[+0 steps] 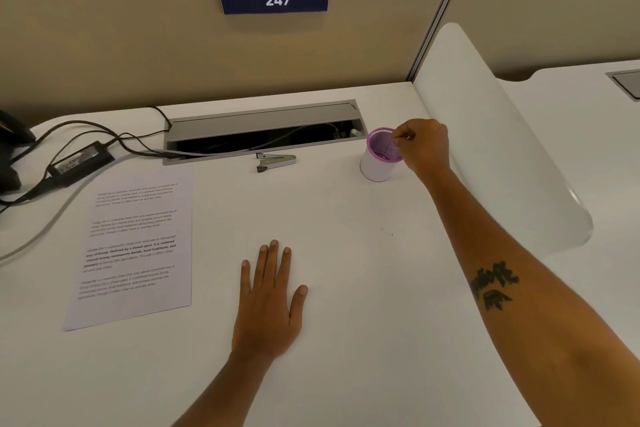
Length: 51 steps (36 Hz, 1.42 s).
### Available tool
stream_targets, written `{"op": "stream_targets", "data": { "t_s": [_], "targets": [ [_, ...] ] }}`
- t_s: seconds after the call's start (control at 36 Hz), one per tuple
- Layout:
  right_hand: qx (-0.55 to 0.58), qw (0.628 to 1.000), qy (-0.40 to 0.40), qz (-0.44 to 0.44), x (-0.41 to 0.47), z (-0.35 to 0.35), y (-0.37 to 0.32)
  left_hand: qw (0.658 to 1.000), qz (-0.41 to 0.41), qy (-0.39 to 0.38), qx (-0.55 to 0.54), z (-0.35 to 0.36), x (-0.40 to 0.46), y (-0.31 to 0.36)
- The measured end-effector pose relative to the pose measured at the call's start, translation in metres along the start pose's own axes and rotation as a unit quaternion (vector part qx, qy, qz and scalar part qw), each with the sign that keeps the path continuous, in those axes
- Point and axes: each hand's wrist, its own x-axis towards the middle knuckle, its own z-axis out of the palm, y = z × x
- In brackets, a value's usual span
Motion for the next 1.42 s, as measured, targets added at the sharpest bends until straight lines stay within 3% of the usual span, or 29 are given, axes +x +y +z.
{"op": "stream_targets", "data": {
  "t_s": [0.19,0.36,0.47,0.69,0.94,1.22,1.42],
  "targets": [
    [0.052,0.997,0.055,0.035,-0.029,-0.006,0.006,1.000,0.002,0.003,0.001,0.000,0.000,0.000],
    [0.102,0.989,0.071,0.086,-0.113,0.009,0.030,1.000,0.002,0.004,0.001,0.001,-0.001,0.001],
    [-0.010,0.989,-0.011,0.149,-0.178,0.024,0.043,1.000,0.000,0.003,0.005,0.001,0.000,0.001],
    [-0.155,0.970,-0.115,0.146,-0.244,0.054,0.031,1.000,0.001,0.006,0.007,0.001,-0.001,0.000],
    [-0.164,0.969,-0.155,0.097,-0.231,0.067,0.024,1.000,0.002,0.008,0.005,0.001,-0.001,0.001],
    [-0.023,0.986,-0.003,0.167,-0.209,0.063,0.037,1.000,0.002,0.009,-0.006,0.001,-0.001,0.000],
    [0.018,0.988,-0.008,0.156,-0.187,0.062,0.040,1.000,0.002,0.009,-0.009,0.000,-0.001,0.001]
  ]
}}
